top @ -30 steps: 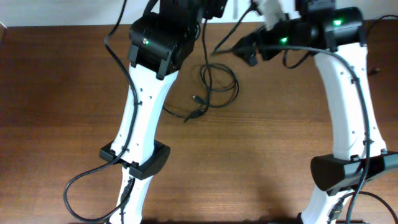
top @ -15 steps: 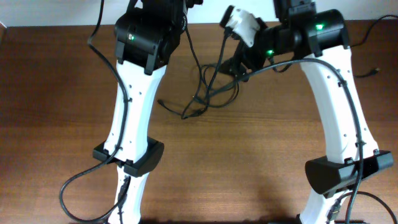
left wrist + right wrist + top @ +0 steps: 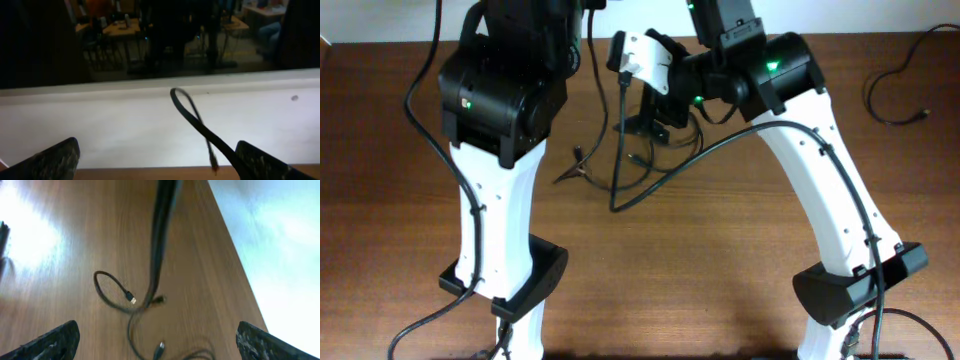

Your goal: Untangle cables

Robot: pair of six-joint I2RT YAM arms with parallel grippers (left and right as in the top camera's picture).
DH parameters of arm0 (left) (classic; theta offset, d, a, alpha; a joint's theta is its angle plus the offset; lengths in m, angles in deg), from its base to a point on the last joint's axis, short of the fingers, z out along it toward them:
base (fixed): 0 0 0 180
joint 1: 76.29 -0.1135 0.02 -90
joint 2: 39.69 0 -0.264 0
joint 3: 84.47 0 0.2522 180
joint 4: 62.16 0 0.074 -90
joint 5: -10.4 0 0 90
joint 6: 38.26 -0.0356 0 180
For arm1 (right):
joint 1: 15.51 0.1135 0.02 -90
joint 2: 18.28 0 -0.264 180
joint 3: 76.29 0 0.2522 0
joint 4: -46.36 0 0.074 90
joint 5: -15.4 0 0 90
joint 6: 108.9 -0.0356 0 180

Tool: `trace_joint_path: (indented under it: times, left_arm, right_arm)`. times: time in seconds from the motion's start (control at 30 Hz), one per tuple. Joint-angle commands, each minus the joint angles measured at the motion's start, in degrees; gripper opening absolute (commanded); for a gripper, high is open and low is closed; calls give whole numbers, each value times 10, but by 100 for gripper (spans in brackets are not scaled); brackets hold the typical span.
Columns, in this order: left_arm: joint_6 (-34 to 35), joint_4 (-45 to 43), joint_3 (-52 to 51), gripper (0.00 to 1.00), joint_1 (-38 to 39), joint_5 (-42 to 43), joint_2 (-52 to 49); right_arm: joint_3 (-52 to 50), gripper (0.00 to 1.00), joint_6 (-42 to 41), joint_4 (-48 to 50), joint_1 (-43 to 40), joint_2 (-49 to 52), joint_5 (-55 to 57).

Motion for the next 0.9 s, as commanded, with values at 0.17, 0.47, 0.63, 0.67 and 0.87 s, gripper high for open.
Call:
trace_joint_path:
  times: [0.17, 0.47, 0.63, 0.67, 0.87]
  left_arm:
    - [17, 12, 8, 99, -1, 24, 11]
    - [16, 22, 8, 99, -1, 23, 11]
    - [16, 30, 8, 99, -3, -15, 14]
    - [16, 33, 8, 99, -4, -33, 16]
    - [16, 64, 8, 99, -37, -69, 40]
  right_arm:
    - [-3, 99, -27, 12, 44, 3, -18]
    - [-3, 4, -49, 28, 60, 3, 14]
    - [-3, 4, -66, 22, 19, 3, 49]
    - [-3, 4, -76, 21, -1, 3, 50]
    - [-8, 4, -148, 35, -196, 4, 37]
